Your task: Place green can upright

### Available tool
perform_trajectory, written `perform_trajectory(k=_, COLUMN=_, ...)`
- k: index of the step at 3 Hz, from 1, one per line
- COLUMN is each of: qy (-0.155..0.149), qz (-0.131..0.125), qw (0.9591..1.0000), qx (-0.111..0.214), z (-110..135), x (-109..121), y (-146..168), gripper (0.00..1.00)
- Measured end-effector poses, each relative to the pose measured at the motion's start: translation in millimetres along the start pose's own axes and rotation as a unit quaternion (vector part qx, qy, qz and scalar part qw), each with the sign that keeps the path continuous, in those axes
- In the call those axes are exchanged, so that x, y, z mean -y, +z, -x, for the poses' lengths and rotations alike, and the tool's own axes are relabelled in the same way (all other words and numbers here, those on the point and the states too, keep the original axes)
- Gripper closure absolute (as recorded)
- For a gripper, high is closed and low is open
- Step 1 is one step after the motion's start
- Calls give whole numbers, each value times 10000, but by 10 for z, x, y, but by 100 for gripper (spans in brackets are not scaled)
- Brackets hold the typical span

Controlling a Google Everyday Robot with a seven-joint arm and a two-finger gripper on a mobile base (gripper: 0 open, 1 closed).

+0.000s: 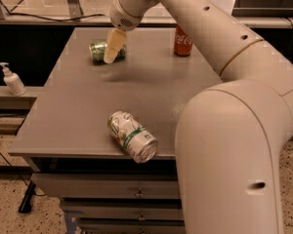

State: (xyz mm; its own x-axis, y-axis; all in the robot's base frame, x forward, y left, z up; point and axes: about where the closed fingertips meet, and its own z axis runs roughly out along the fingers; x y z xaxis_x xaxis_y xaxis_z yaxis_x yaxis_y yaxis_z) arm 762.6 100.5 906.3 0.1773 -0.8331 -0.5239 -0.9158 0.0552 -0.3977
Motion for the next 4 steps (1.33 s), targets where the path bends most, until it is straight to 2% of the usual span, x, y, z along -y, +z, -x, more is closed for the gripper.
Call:
perform_trajectory(k=2, qy=-134, qz=259, qw=9991, qx=-313, z=-89, x=116, y=404, gripper=0)
perform_trajectory(k=4, qy=-198, qz=671, qw=9969, qx=-351, z=-89, x=-50, y=583, gripper=41)
